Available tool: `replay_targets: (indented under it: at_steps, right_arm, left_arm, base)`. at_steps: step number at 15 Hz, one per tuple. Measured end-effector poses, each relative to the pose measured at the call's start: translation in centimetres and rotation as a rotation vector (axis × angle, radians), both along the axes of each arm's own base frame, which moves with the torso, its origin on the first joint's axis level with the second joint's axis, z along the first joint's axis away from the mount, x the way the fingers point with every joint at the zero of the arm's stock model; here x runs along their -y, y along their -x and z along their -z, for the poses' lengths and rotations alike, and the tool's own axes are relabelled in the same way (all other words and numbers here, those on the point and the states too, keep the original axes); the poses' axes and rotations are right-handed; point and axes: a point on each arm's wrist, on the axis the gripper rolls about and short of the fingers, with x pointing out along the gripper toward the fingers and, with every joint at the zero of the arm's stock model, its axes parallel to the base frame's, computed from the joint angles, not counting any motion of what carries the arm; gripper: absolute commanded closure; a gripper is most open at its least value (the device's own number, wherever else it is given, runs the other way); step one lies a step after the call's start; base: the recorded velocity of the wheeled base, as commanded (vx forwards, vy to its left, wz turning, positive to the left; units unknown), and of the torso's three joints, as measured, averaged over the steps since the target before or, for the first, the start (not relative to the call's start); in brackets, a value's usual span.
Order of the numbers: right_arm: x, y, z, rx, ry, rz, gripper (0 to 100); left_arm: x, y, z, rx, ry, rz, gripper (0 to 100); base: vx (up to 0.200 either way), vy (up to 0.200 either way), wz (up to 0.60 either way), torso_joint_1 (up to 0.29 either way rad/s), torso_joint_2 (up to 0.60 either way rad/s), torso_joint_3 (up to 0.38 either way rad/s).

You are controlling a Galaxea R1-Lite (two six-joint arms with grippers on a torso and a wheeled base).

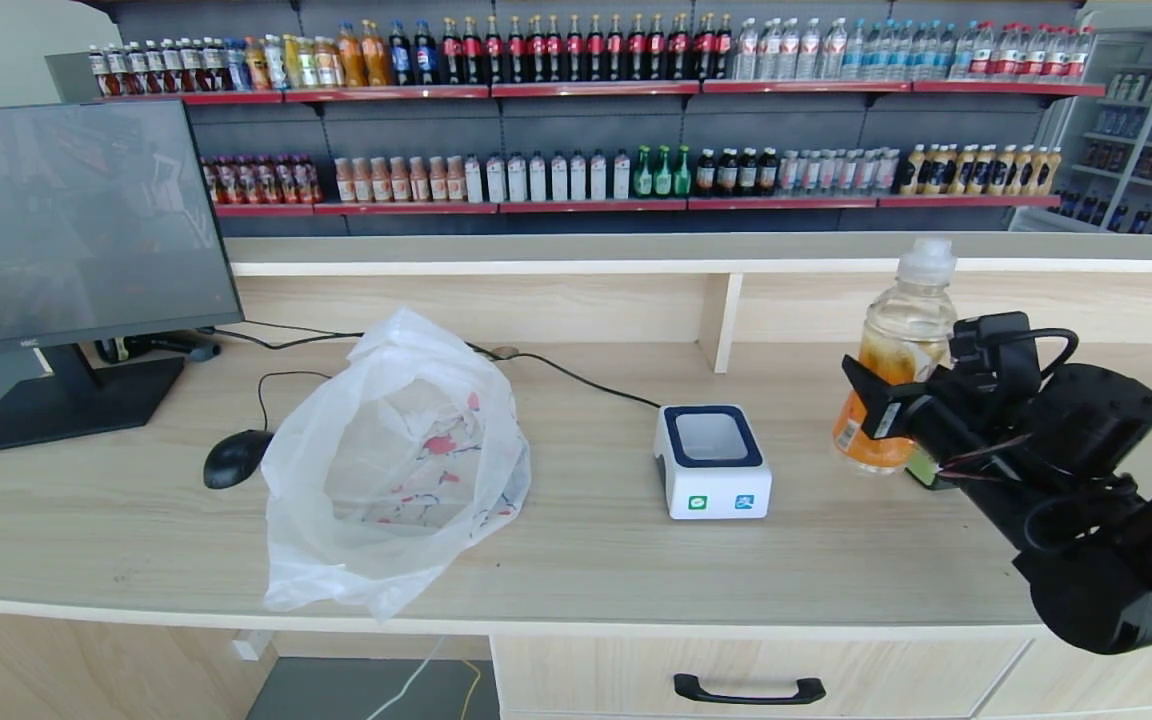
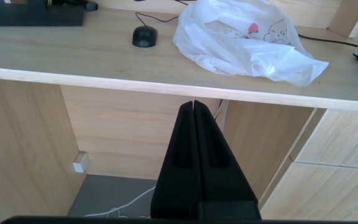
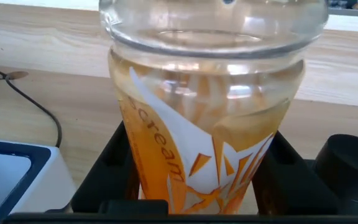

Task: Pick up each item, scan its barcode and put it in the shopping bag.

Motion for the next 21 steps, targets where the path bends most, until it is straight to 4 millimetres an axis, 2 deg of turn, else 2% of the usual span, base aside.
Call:
replay_targets:
  at_steps: [5,11,14,21]
  right_arm:
    - [0.2,1.3,-2.1,0.054,-0.023,-0.005,100]
    - [0.4,4.3,-5.0,0.113,-0.071,-0.011,100]
    - [0.0,6.1,-6.0,0.082,-0.108,-0.041,100]
    - [-0.6,11.9,-9.4,0.001,-0.152,-0.052,100]
  left_arm:
    - [0.0,0.0,0.0,0.000,0.000,0.000,100]
    - [0.0,0.0,0.0,0.000,0.000,0.000,100]
    - [0.0,0.0,0.0,0.000,0.000,0.000,100]
    - [0.0,0.0,0.0,0.000,0.000,0.000,100]
  base:
    - [0.000,0.000,0.00,0.000,0.00,0.000]
    - [0.000,0.000,0.00,0.000,0.00,0.000]
    - [0.000,0.000,0.00,0.000,0.00,0.000]
    - [0.000,0.000,0.00,0.000,0.00,0.000]
